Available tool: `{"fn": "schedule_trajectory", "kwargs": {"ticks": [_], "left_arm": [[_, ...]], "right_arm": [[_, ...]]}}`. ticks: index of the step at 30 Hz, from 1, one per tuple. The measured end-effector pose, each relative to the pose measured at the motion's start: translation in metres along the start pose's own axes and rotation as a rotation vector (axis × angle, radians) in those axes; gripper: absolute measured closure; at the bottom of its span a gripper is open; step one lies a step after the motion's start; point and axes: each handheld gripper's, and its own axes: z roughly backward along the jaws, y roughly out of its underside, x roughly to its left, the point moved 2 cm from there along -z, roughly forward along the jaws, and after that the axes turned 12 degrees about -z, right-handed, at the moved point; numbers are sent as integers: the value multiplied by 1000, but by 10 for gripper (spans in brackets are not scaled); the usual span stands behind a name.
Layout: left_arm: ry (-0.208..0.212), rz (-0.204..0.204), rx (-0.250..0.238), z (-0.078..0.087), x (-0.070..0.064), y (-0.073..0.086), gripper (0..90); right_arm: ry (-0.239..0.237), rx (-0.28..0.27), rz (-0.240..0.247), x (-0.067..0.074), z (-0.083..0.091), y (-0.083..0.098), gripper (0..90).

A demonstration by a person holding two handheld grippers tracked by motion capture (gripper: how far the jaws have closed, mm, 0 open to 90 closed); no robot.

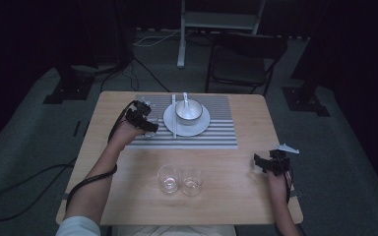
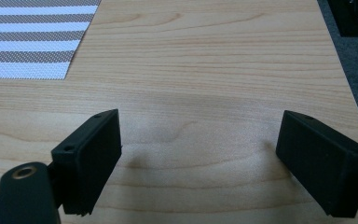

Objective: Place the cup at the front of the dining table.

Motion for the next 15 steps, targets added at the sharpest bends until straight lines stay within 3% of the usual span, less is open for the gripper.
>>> {"fn": "schedule_trajectory", "kwargs": {"ticks": [15], "left_arm": [[-84, 71, 41, -25, 24, -17, 184]], "right_arm": [[-1, -1, 0, 0, 0, 0, 135]]}}
